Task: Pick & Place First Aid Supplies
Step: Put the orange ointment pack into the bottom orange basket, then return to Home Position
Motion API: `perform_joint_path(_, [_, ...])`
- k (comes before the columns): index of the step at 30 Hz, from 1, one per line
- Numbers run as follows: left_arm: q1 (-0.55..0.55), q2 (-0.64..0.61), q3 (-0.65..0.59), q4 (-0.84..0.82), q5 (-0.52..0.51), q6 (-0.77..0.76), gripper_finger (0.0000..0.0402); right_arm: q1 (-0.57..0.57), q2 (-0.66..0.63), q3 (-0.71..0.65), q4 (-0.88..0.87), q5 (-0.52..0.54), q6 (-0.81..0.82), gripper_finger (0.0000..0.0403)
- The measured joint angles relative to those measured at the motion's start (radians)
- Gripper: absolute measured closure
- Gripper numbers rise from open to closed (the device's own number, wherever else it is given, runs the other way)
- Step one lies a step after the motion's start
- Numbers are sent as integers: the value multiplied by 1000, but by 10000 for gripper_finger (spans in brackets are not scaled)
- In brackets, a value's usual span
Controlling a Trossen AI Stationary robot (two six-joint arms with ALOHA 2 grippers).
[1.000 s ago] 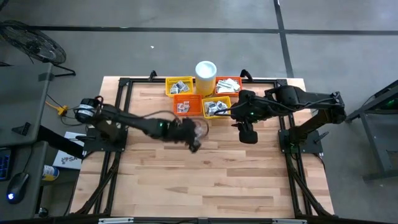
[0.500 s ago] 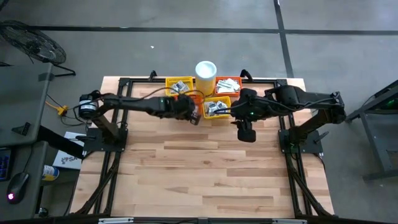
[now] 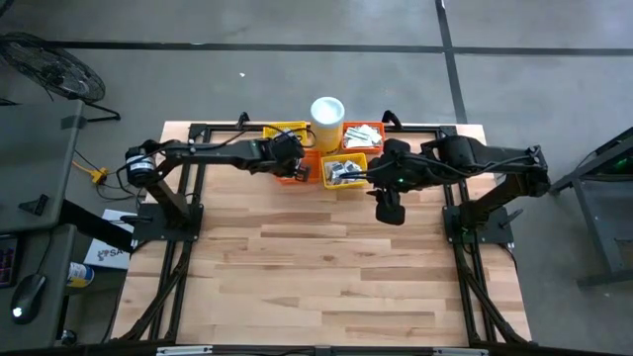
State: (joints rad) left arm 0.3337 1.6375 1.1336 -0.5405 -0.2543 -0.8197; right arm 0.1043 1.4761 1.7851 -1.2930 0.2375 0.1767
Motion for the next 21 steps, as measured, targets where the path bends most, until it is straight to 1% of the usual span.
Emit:
perform_joint_path(5, [22, 1, 0, -2, 12, 3, 387, 0, 0, 0, 0, 0, 7, 229])
perform_joint_path(15, [21, 1, 0, 8, 9, 11, 333, 0, 0, 0, 0, 0, 7, 229])
perform_joint_path(21, [20, -25, 0, 20, 10, 111, 328, 10, 0, 0, -14, -27, -31, 229])
